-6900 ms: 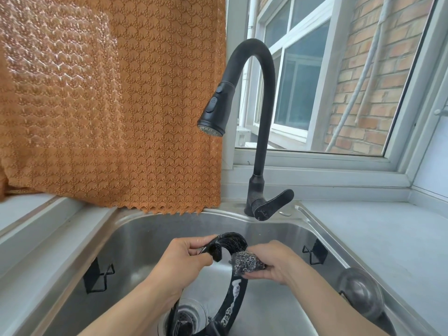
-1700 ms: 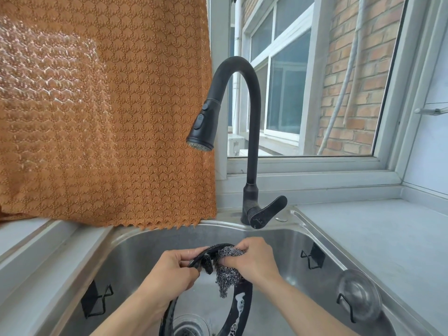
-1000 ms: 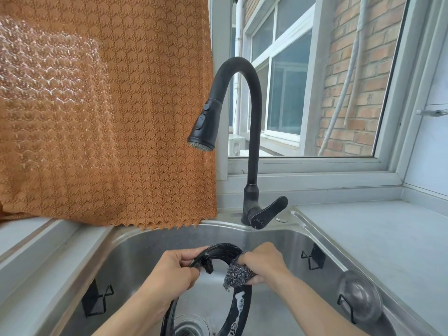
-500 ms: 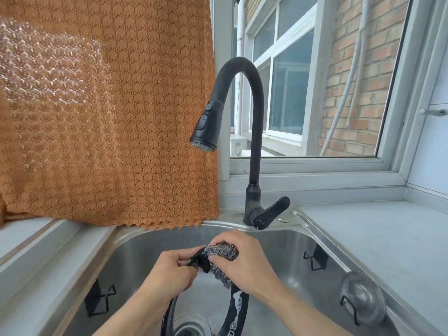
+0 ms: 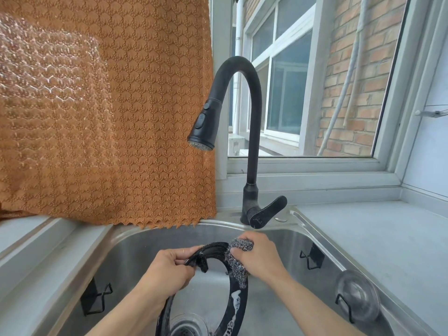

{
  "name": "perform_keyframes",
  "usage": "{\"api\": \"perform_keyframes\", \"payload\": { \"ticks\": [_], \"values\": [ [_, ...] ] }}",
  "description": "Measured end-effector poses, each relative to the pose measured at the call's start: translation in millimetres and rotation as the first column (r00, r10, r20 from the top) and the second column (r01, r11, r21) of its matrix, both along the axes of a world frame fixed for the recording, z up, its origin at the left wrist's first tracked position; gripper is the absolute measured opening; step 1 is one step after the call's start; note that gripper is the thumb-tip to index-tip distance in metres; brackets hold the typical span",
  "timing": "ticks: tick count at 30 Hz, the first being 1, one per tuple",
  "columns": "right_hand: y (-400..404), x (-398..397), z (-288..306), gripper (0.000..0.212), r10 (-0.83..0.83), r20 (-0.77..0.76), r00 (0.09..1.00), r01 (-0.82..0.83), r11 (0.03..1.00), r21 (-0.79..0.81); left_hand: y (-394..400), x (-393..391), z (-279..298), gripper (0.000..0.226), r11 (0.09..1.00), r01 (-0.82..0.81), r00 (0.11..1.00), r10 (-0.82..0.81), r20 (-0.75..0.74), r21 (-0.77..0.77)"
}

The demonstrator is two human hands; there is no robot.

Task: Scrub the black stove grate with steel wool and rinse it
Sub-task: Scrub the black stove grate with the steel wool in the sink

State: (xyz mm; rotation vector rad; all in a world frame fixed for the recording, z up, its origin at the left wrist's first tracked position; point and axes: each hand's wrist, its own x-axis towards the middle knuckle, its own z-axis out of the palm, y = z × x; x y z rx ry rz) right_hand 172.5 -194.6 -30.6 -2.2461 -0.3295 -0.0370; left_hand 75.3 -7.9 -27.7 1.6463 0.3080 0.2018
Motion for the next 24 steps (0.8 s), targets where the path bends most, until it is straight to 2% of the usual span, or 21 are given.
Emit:
{"api": "perform_keyframes", "payload": {
  "ticks": [3,7,8,11,13,22,24],
  "values": [
    [-5,4,-6,0.024,-0.055,-0.094,0.994,0.049,0.997,-0.061,2,1,-2,0.063,1.0,0.004,1.0,-0.004,-0.008,0.014],
    [-8,8,-7,0.02,-0.121,-0.194,0.973,0.077,0.972,-0.222,2,2,-3,0.066,1.0,0.022,1.0,-0.022,-0.001,0.016],
    [-8,9,-9,0.015,-0.132,-0.237,0.963,0.08,0.973,-0.217,2,2,-3,0.067,1.0,0.024,1.0,-0.024,-0.001,0.017],
    [-6,15,-14,0.008,-0.092,-0.421,0.902,0.082,0.996,-0.042,2,3,-4,0.068,0.999,0.033,0.999,-0.033,0.0,0.028],
    [-6,13,-12,0.012,-0.048,-0.529,0.848,0.095,0.994,0.062,2,2,-4,0.068,0.999,0.04,0.999,-0.04,-0.005,0.035],
    [-7,10,-11,0.015,0.029,-0.719,0.695,0.138,0.975,0.173,-1,-3,3,0.072,0.989,0.136,0.991,-0.135,-0.019,0.063],
    [-6,11,-13,0.015,0.034,-0.722,0.691,0.153,0.969,0.193,0,-3,3,0.073,0.985,0.149,0.989,-0.148,-0.018,0.084]
  ]
}}
